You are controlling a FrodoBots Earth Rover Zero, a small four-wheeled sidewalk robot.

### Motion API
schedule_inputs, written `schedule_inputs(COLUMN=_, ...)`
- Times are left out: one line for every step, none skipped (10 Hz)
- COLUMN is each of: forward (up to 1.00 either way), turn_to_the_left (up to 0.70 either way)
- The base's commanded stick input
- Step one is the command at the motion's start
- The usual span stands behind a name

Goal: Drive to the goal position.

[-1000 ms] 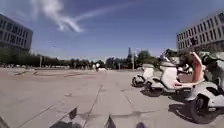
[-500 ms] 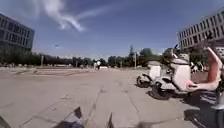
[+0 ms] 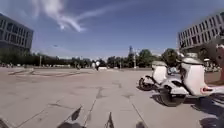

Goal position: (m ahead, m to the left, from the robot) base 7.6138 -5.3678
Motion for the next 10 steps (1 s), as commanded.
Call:
schedule_inputs(forward=0.7, turn_to_the_left=0.07)
schedule_inputs(forward=0.7, turn_to_the_left=-0.07)
schedule_inputs(forward=0.7, turn_to_the_left=-0.07)
schedule_inputs(forward=0.7, turn_to_the_left=-0.07)
schedule_inputs(forward=0.7, turn_to_the_left=-0.07)
schedule_inputs(forward=0.7, turn_to_the_left=0.03)
schedule_inputs(forward=0.7, turn_to_the_left=0.07)
schedule_inputs(forward=0.7, turn_to_the_left=0.07)
schedule_inputs(forward=0.7, turn_to_the_left=-0.04)
schedule_inputs(forward=0.7, turn_to_the_left=-0.07)
